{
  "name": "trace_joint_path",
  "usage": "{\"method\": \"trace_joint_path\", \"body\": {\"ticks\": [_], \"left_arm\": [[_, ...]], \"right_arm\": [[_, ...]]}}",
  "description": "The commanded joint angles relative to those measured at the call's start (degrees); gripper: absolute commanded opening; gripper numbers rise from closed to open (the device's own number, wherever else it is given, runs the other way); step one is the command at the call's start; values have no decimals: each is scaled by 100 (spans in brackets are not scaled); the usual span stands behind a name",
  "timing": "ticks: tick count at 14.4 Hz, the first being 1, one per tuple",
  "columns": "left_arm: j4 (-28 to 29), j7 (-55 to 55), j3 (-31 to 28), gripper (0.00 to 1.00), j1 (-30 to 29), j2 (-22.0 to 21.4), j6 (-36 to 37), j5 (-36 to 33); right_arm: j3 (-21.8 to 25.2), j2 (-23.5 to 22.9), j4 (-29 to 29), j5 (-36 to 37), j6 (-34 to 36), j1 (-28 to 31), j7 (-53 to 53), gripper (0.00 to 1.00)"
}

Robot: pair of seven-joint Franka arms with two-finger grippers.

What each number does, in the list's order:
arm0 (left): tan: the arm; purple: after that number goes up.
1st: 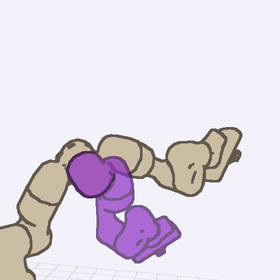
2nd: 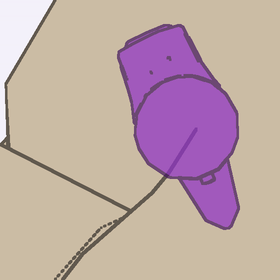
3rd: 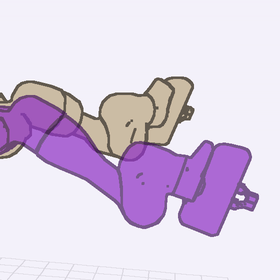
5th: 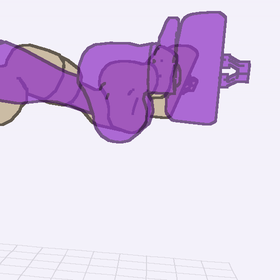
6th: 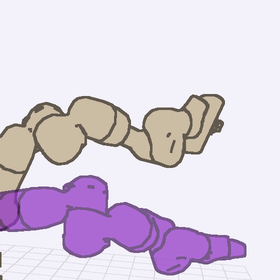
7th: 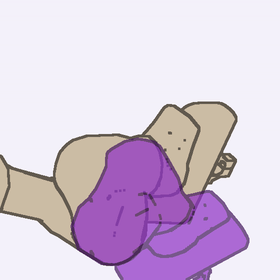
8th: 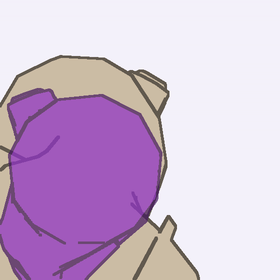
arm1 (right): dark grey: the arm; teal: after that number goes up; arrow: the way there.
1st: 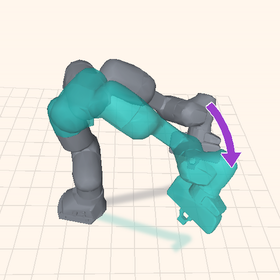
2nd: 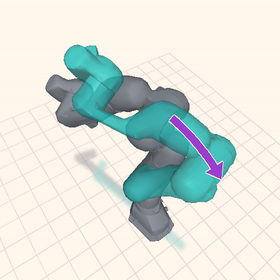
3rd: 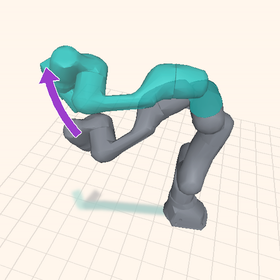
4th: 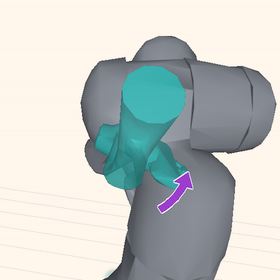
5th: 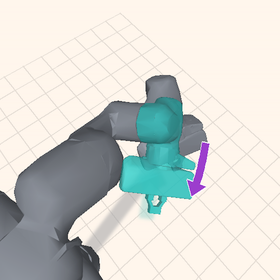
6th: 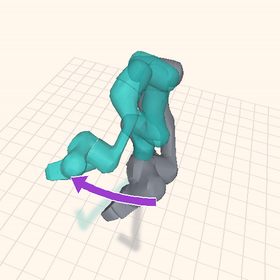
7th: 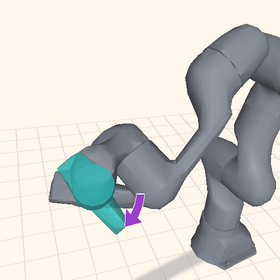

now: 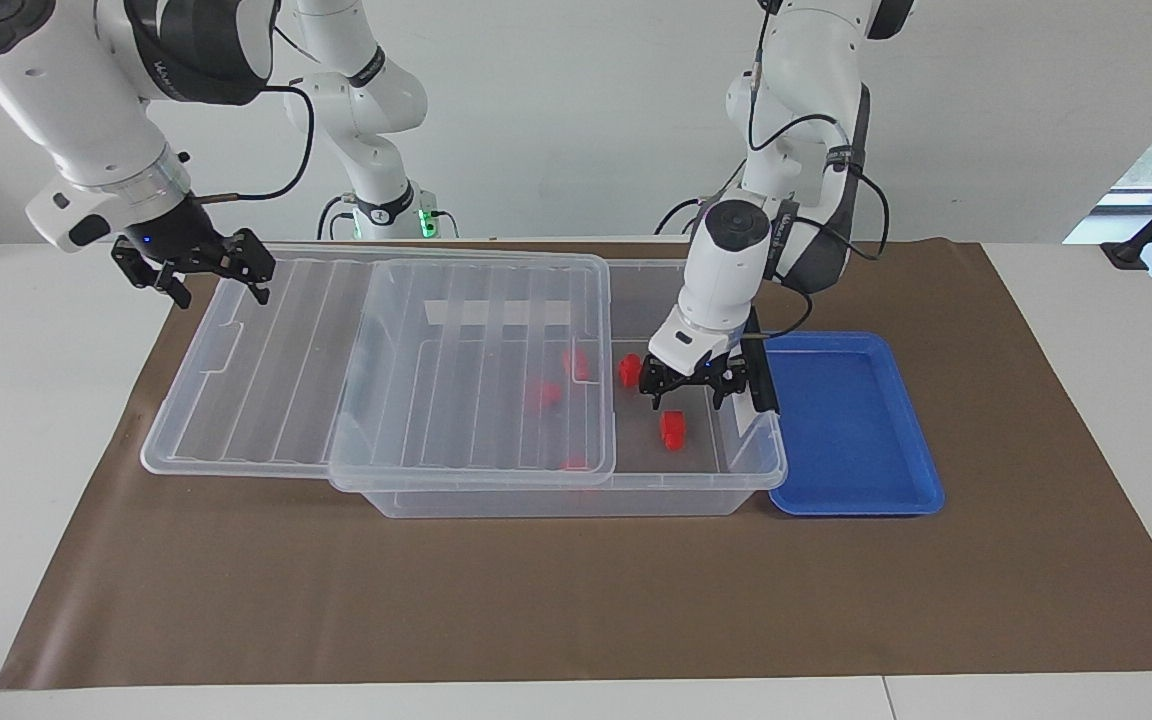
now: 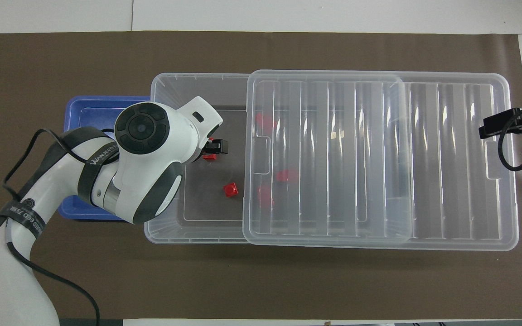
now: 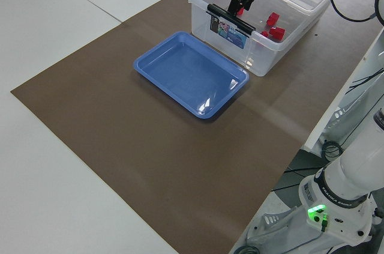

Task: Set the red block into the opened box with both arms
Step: 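Lower the red block into the box and open the left gripper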

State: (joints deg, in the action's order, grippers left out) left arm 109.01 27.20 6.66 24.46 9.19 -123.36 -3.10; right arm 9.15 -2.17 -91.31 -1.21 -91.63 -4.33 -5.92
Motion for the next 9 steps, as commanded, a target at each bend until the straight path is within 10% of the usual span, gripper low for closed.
{"method": "trace_joint_path", "body": {"ticks": [1, 2, 3, 9], "left_arm": [[59, 58, -33, 100, -3, -443, 417, -77], [59, -3, -42, 100, -38, -601, 592, -77], [77, -4, -59, 100, -64, -785, 820, -77], [7, -757, -94, 100, -1126, -1051, 1314, 2]], "right_arm": [[95, 59, -54, -2, -171, 19, -119, 49], [183, 59, -71, -2, -188, 19, -198, 10], [358, 59, -150, -2, -206, 19, -347, 0], [957, 7, -545, -11, -882, 37, -858, 0]]}}
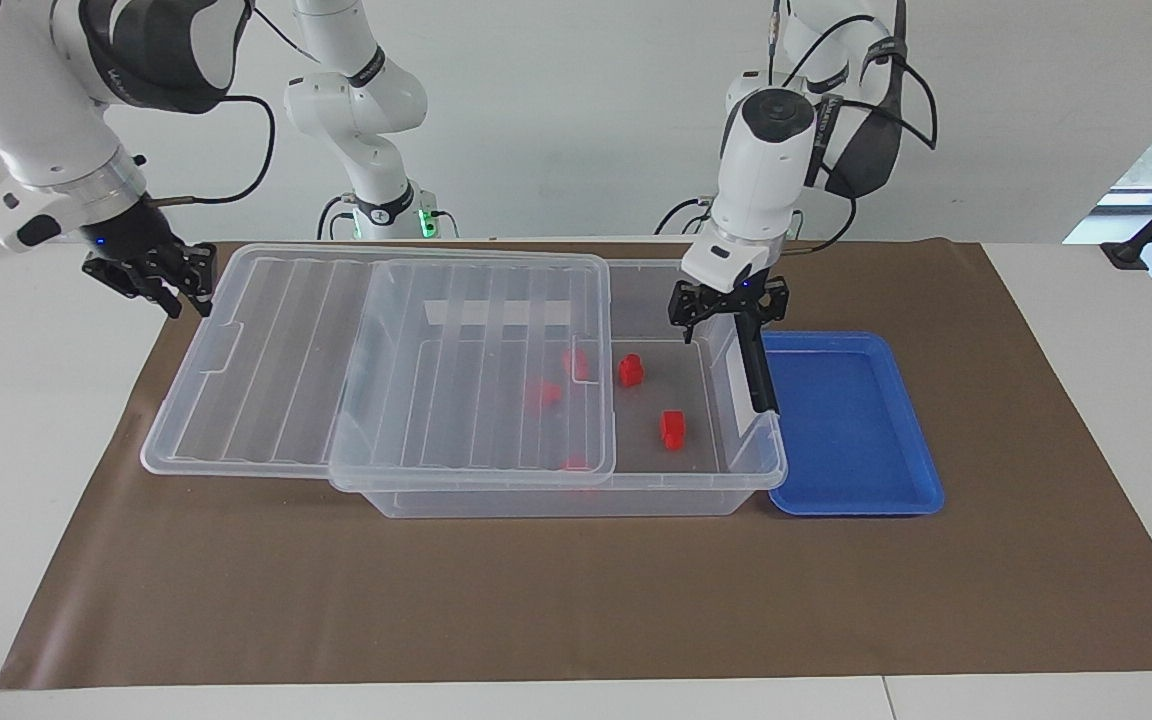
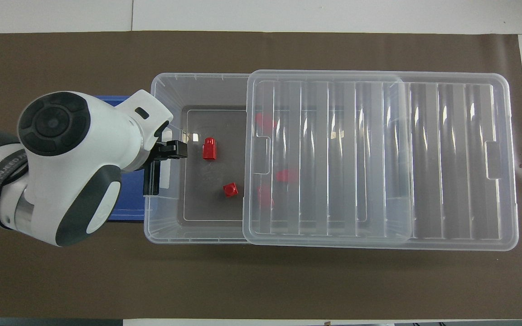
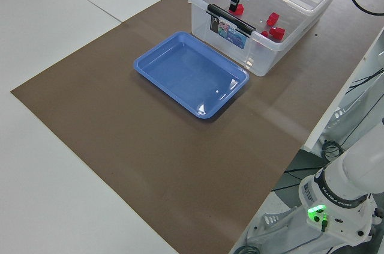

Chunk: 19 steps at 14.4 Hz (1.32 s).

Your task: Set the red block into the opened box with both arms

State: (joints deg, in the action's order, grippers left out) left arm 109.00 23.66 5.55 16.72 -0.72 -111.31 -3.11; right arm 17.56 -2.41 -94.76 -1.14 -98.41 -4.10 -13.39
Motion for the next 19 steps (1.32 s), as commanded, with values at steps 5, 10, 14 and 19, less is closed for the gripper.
{"method": "trace_joint_path", "body": {"ticks": [5, 10, 14, 19], "left_arm": [[-448, -1231, 8, 100, -1143, -60, 389, 364], [-1195, -1996, -1, 100, -1469, -51, 1364, 364], [-1740, -2023, -71, 100, -1505, -25, 2041, 373], [-1664, -2164, -62, 100, -1514, -200, 2315, 364]], "right_arm": [[204, -48, -1218, -35, -1390, 40, -94, 0], [195, -93, -1282, -35, -1436, 23, -59, 0], [186, -92, -1291, -88, -1418, 5, -50, 0], [90, -84, -1291, -106, -1401, -30, 178, 0]]}}
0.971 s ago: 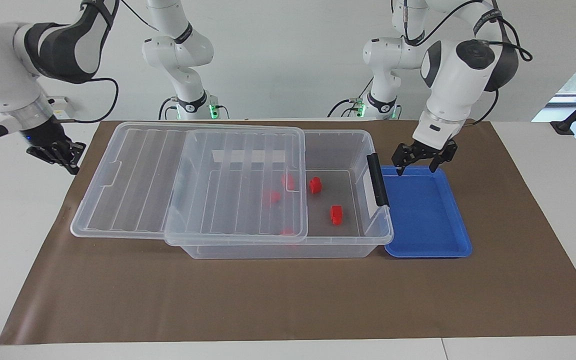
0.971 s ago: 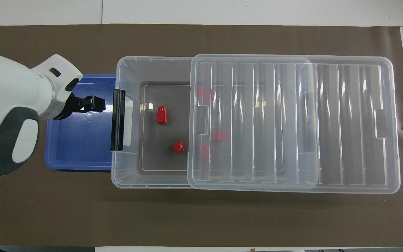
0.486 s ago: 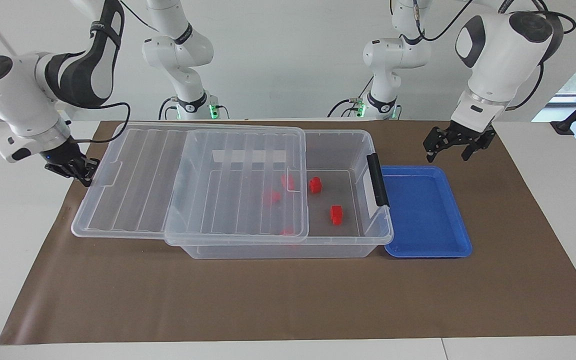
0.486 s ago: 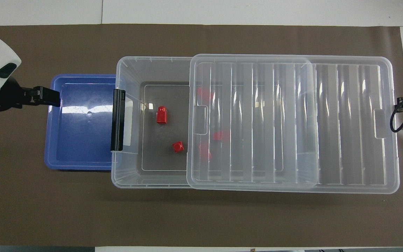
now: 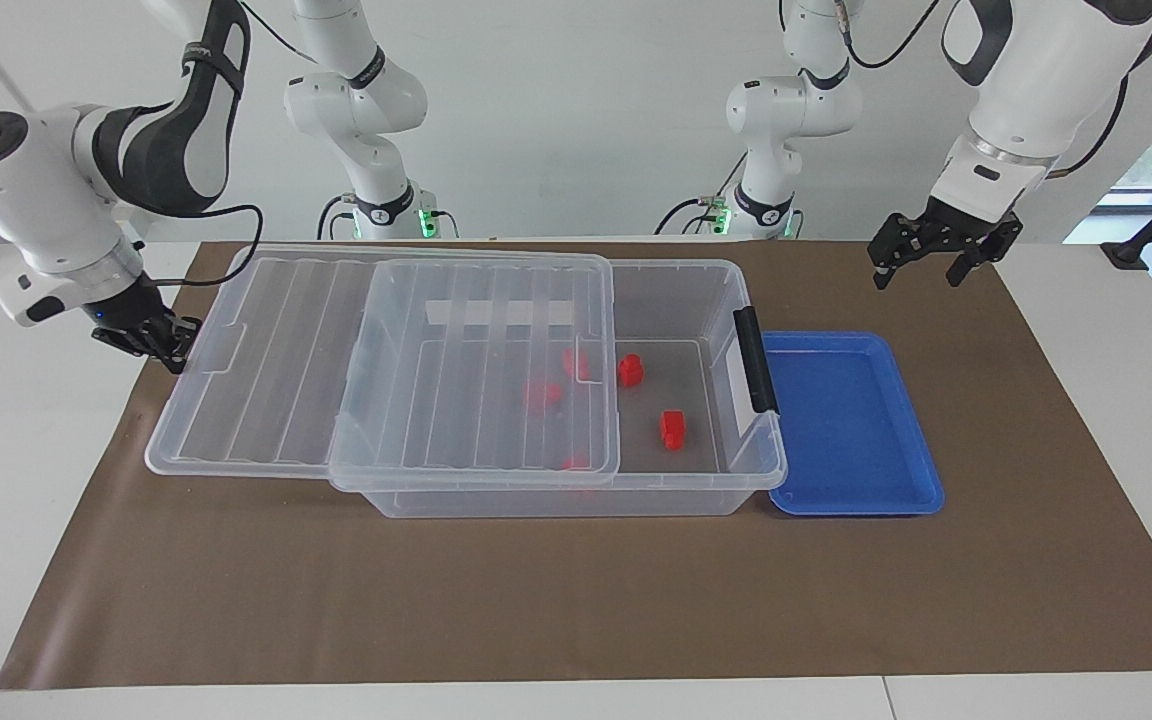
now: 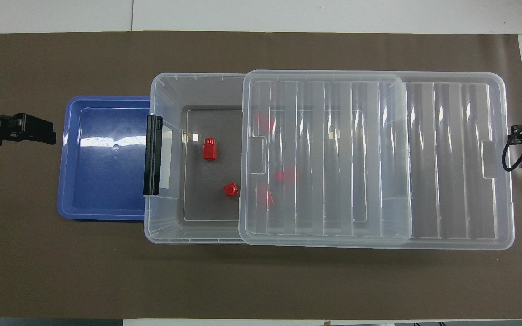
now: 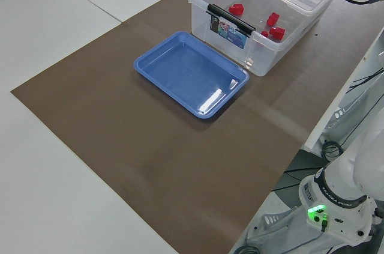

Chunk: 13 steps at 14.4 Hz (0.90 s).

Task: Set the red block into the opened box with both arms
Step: 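Slide the clear lid back over the box with the right gripper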

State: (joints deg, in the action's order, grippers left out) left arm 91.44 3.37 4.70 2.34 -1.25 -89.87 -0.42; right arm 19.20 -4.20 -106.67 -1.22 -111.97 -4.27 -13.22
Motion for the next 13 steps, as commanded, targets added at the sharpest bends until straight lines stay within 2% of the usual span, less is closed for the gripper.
{"method": "trace_joint_path", "body": {"ticks": [1, 13], "left_arm": [[215, -135, 23, 100, -76, -226, 154, 104], [199, -135, 31, 100, -173, -218, 92, 104]], "right_arm": [[-178, 104, -108, -107, -44, -12, 267, 0], [-908, 130, -152, -98, -35, -12, 1392, 0]]}}
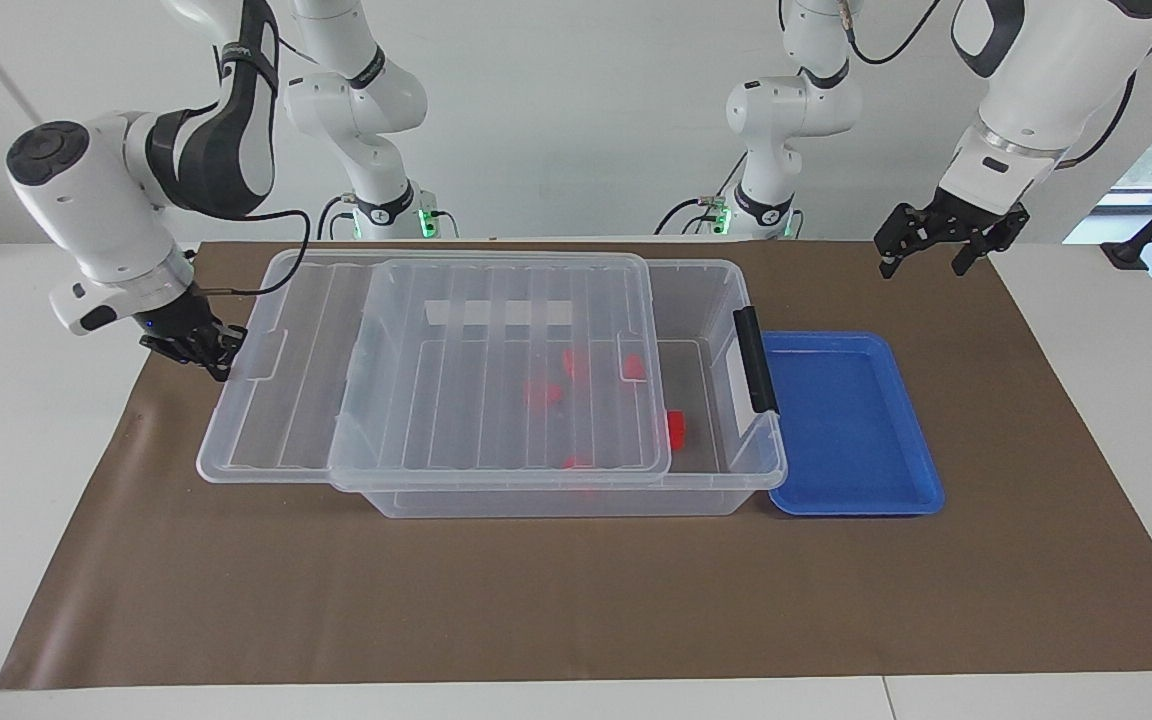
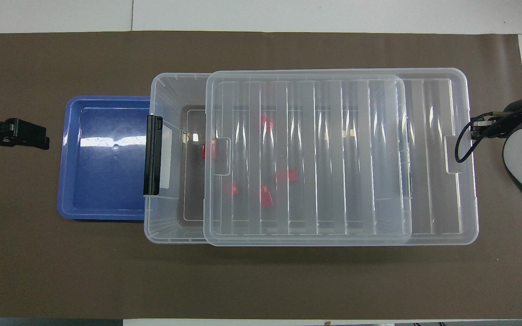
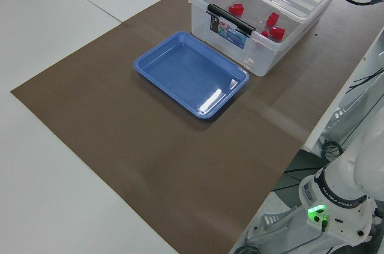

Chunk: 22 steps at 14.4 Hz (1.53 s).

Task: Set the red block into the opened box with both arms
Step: 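Slide the clear lid back over the box with the right gripper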

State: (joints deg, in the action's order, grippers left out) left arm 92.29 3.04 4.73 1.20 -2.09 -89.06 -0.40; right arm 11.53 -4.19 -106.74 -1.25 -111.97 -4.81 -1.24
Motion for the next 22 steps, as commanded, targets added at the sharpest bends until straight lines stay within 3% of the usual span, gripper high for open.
{"method": "trace_joint_path", "body": {"ticks": [1, 12, 22], "left_arm": [[105, -102, 28, 100, -59, -125, 12, 101], [-106, -155, -253, 100, 161, -64, 372, 84], [17, -549, -350, 100, 170, -116, 205, 145]], "right_arm": [[-203, 138, -145, -95, -35, 42, 307, 0], [-670, 147, -145, -95, 0, 42, 1160, 0], [-916, 147, -145, -86, 9, 42, 1618, 0]]}}
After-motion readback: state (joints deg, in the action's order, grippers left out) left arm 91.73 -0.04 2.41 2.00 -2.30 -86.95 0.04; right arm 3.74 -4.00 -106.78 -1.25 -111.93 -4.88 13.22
